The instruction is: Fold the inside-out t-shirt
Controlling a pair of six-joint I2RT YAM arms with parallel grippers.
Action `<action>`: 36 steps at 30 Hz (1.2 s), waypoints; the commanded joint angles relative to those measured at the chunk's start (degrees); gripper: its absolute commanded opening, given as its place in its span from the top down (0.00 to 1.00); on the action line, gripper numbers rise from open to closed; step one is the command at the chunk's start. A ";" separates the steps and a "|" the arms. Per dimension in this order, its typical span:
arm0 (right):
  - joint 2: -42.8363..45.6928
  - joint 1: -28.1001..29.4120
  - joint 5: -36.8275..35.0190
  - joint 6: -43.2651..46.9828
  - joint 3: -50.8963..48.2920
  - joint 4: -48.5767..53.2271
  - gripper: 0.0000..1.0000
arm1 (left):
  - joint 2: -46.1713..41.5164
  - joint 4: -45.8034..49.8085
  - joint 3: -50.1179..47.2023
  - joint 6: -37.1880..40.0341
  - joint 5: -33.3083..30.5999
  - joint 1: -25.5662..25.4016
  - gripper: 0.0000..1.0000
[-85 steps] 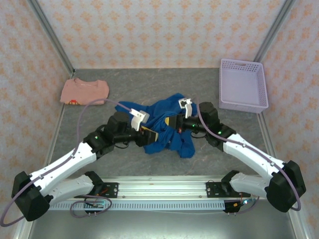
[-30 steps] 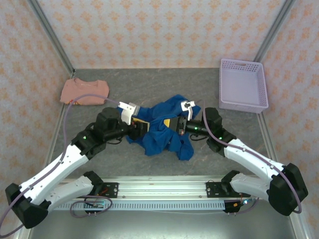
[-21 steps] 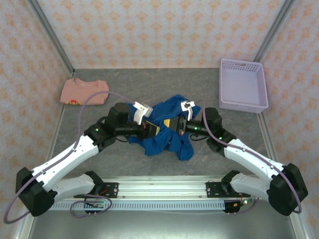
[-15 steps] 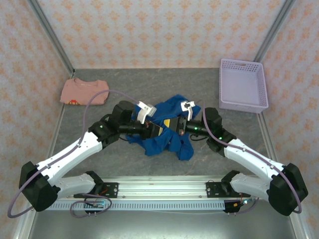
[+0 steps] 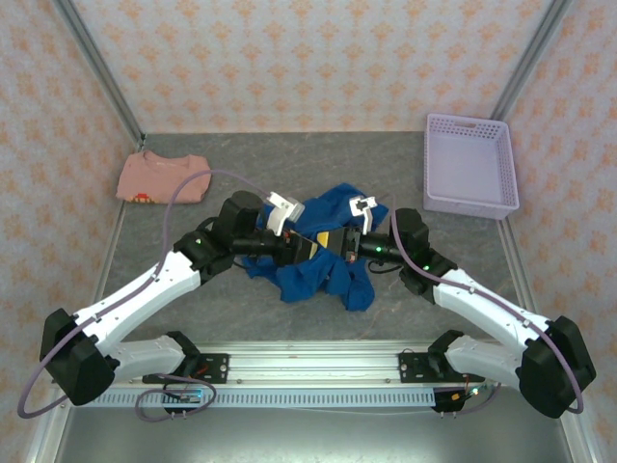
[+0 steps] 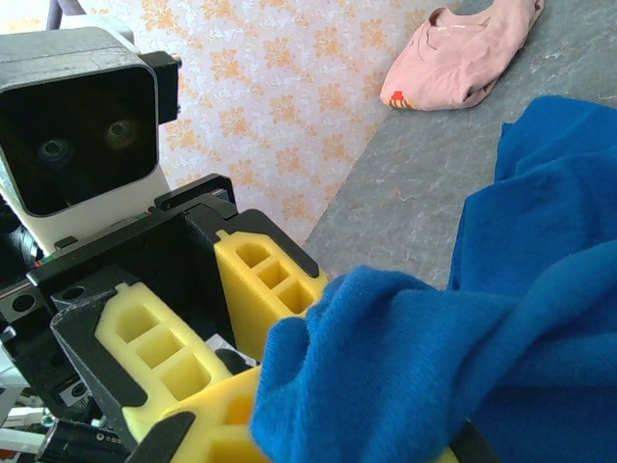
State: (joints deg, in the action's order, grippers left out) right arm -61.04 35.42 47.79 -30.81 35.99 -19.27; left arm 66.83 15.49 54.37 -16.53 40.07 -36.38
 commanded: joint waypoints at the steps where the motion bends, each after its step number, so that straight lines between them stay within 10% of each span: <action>1: 1.10 -0.09 -0.34 1.53 2.11 -0.99 1.00 | 0.99 -1.68 1.80 0.75 0.96 -0.05 0.69; 9: 1.34 -0.08 -0.46 1.62 2.33 -0.76 1.00 | 1.55 -1.77 1.64 1.08 1.56 -0.01 0.70; 22: 2.08 -0.08 -4.92 4.05 4.03 4.44 1.00 | -2.58 1.21 2.49 0.05 0.49 0.24 1.00; 27: 4.78 0.81 -23.79 13.89 10.68 27.80 0.62 | -4.75 5.73 6.29 -6.59 -4.14 0.44 1.00; 36: 9.62 9.14 -27.10 28.69 14.11 35.39 0.49 | -0.38 21.00 20.13 -13.73 -9.08 -0.04 1.00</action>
State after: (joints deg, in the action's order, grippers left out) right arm -52.51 42.19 22.41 -9.34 48.42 12.56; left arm 65.30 29.82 70.96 -27.49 33.08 -36.34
